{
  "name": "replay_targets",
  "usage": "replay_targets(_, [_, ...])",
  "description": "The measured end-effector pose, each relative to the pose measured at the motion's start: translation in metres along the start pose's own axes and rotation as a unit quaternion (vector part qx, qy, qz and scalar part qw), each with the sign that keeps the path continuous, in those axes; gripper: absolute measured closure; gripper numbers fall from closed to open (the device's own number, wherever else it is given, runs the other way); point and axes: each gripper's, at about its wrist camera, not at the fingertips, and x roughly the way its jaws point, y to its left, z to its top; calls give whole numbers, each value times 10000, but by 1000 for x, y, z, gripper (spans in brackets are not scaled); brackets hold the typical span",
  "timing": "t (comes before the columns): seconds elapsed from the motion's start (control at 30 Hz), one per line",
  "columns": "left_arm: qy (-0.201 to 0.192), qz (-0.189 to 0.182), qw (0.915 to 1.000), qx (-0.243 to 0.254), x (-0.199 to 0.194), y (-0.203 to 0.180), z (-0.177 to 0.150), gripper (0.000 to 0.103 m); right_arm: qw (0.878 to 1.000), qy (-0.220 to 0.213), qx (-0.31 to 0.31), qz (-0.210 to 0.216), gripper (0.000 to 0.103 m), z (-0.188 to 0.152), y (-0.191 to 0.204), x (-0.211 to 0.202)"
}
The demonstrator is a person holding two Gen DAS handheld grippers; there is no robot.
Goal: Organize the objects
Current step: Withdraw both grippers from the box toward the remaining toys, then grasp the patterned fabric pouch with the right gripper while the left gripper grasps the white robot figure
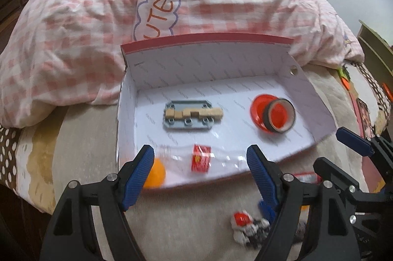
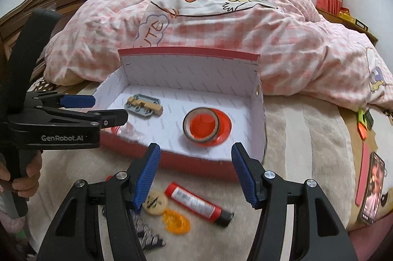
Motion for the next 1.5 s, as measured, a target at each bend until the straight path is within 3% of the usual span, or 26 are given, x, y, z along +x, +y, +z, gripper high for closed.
replay_targets(0.5, [111,-229,9996,138,-23,-9,-51,25,9989,355,0,295,42,-54,19,-27])
replay_targets(0.97, [334,-379,9986,157,-18,-3,-74,25,9942,839,-39,677,42,-78,36,-2])
replay_targets(1.2, [447,-542,9973,232,-12,-7,-79,25,9946,802,-63,659,60,-81,35,-2])
replay_targets(1.5, [467,-803,9940,570,-10,-26,-86,25,9962,731,79,473,61,-81,19,-19])
